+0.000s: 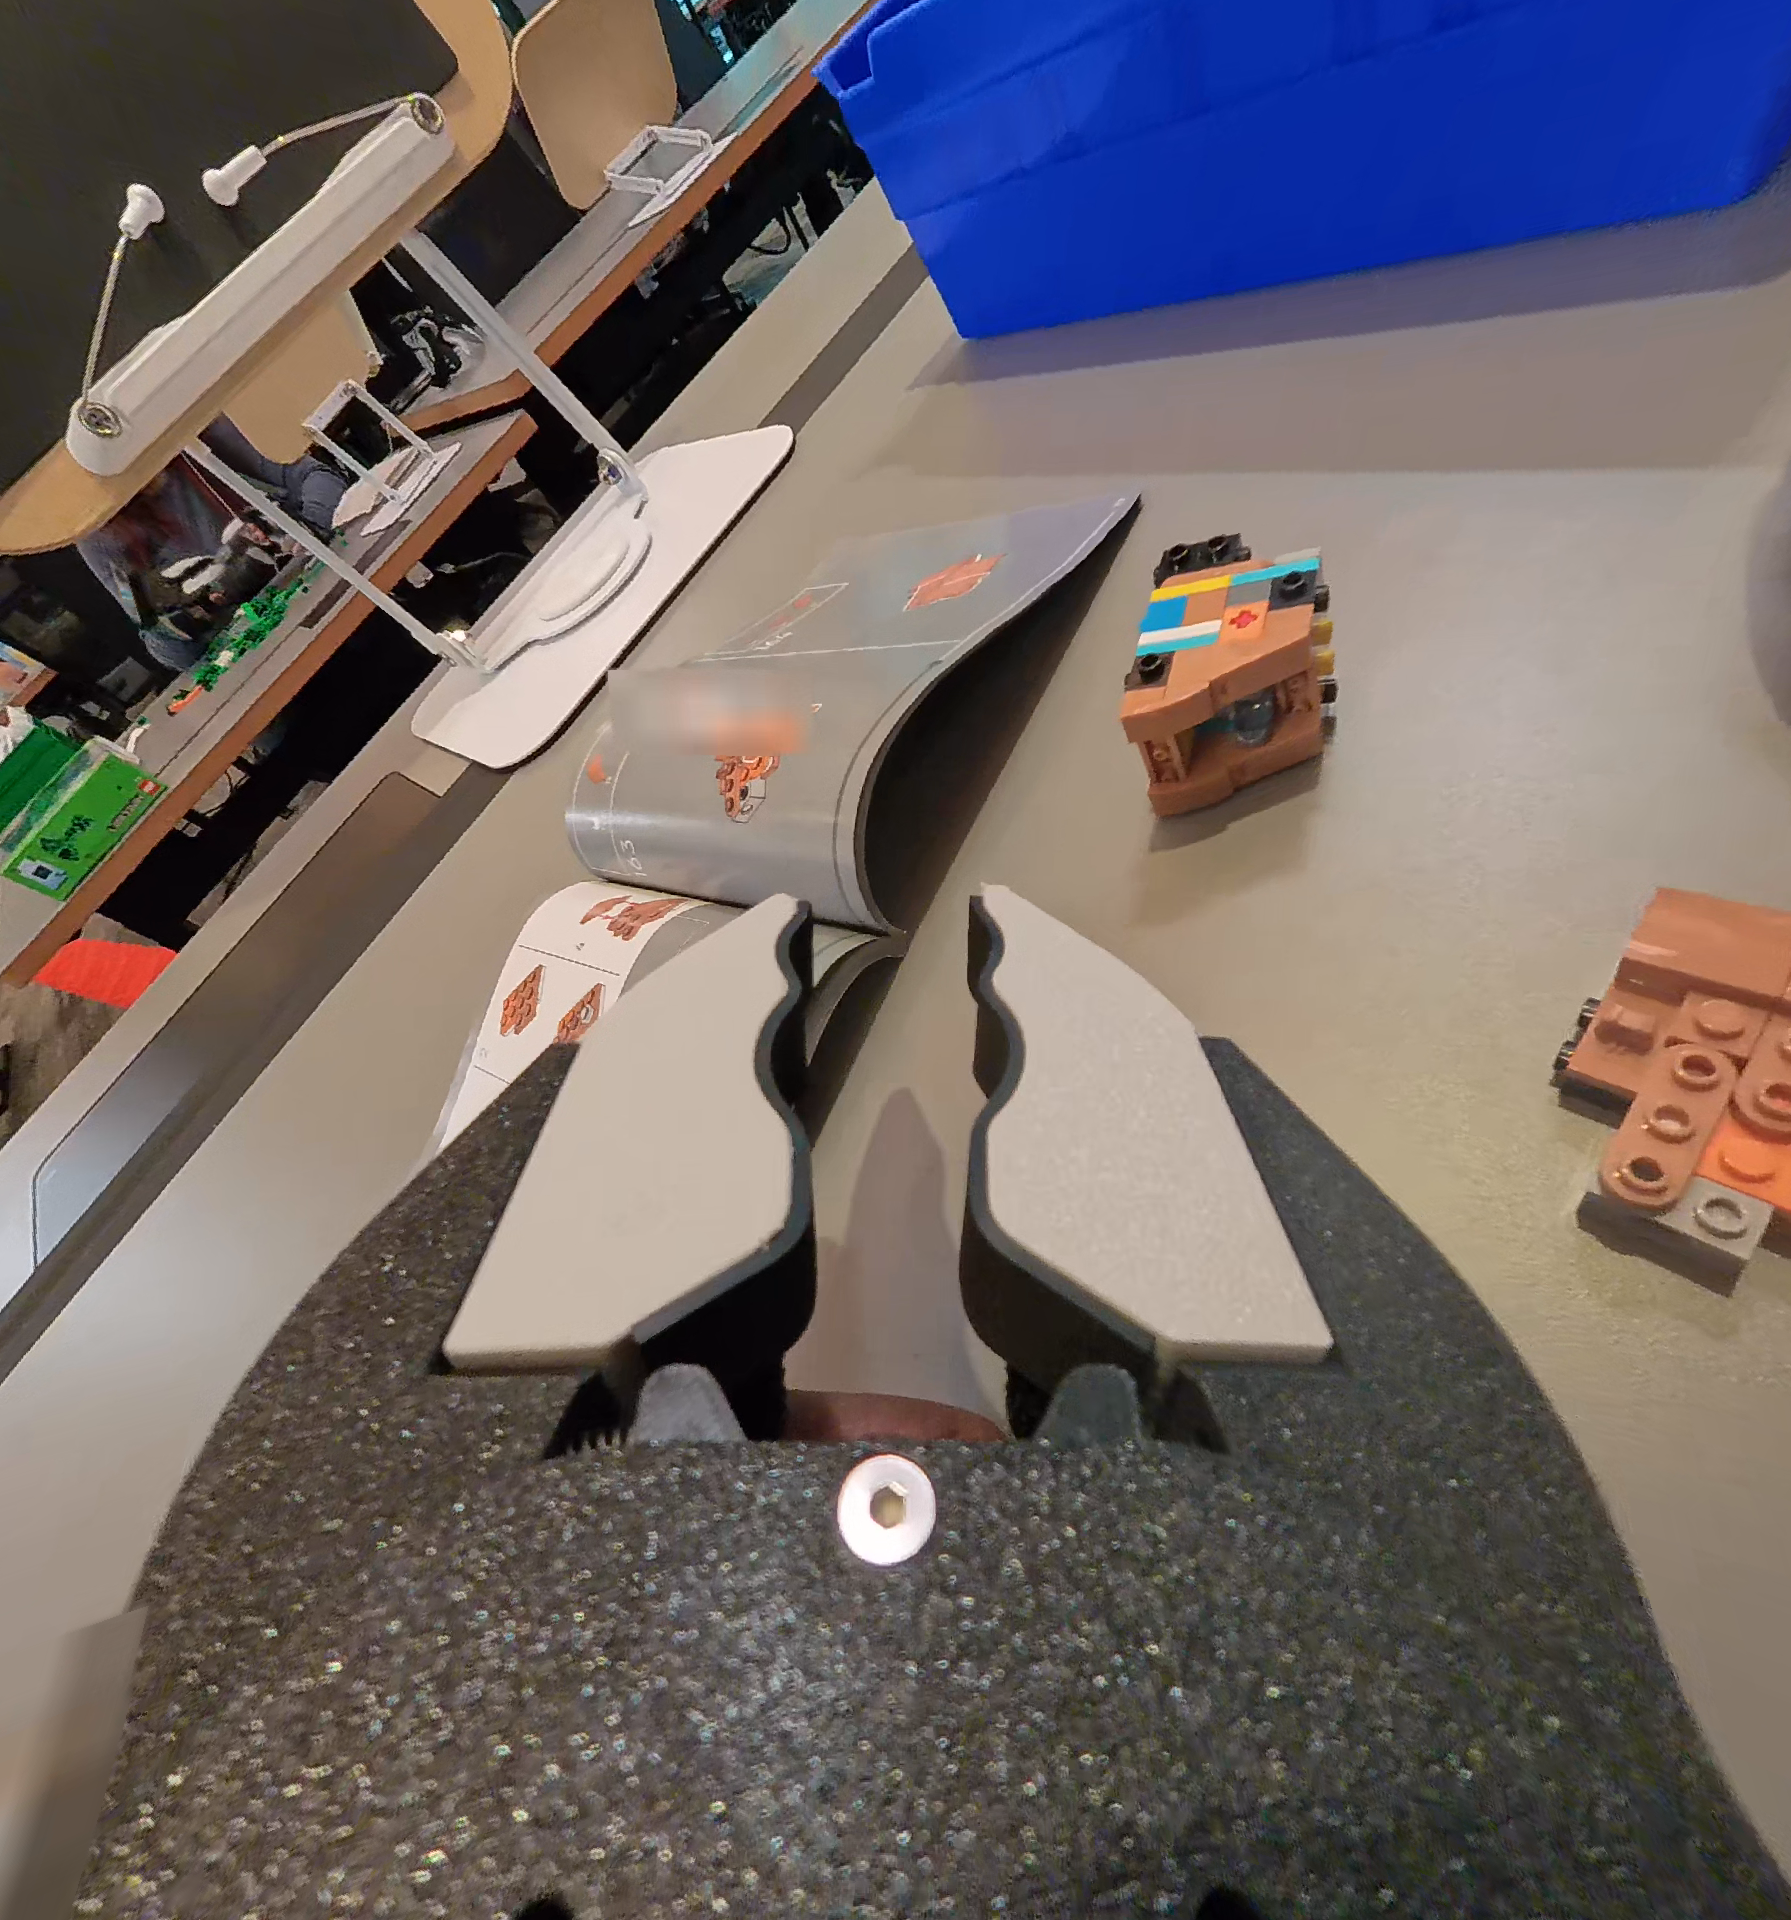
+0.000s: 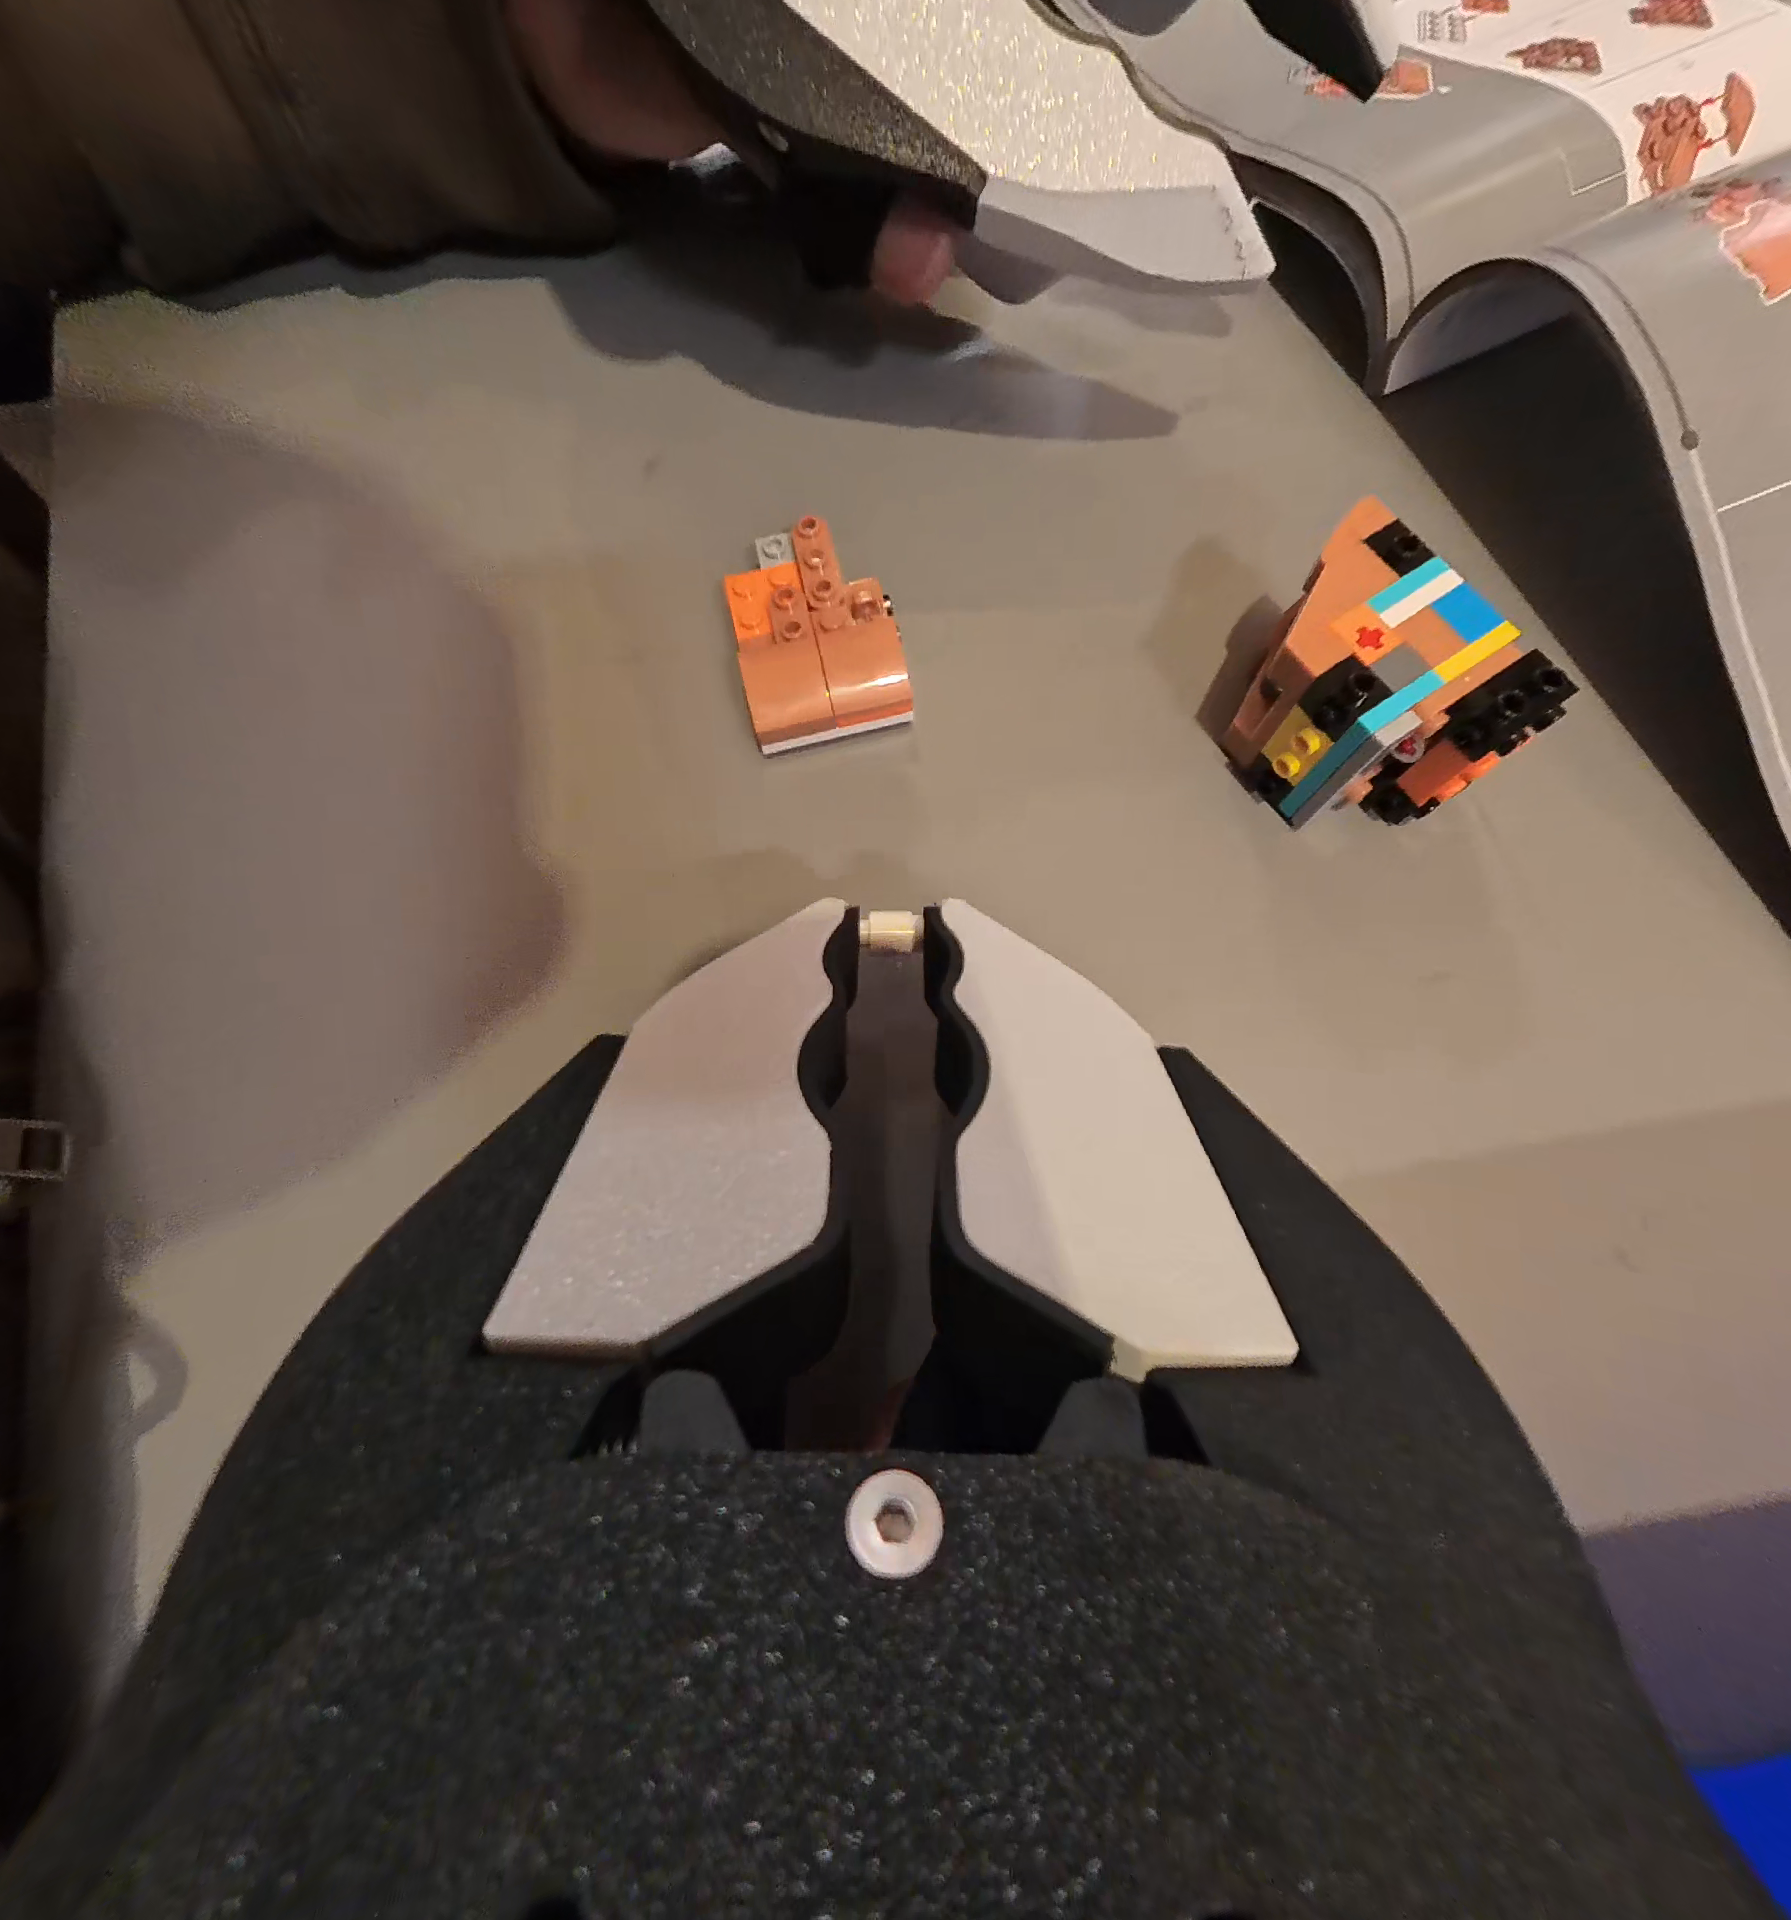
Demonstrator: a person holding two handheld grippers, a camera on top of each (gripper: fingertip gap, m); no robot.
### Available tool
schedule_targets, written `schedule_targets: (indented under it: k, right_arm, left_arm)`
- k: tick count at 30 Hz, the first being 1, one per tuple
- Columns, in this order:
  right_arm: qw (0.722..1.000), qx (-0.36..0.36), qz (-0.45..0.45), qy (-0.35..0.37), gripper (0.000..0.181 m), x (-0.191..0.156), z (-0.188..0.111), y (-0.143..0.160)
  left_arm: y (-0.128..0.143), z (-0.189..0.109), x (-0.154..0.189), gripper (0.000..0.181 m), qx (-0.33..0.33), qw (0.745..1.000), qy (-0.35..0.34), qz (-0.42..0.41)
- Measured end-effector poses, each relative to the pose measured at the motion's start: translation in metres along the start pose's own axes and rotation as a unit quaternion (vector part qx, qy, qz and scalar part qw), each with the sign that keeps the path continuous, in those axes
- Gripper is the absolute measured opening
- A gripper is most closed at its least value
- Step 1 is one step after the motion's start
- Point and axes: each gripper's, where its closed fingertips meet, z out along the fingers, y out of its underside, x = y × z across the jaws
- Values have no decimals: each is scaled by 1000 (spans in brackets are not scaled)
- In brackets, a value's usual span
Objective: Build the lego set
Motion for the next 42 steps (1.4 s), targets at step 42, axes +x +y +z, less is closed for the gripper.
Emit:
schedule_targets:
  k: [42]
  right_arm:
    - [994,19,8,106,29,88,-174,3]
  left_arm:
    - [-3,-4,-3,28,-2,1000,-17,21]
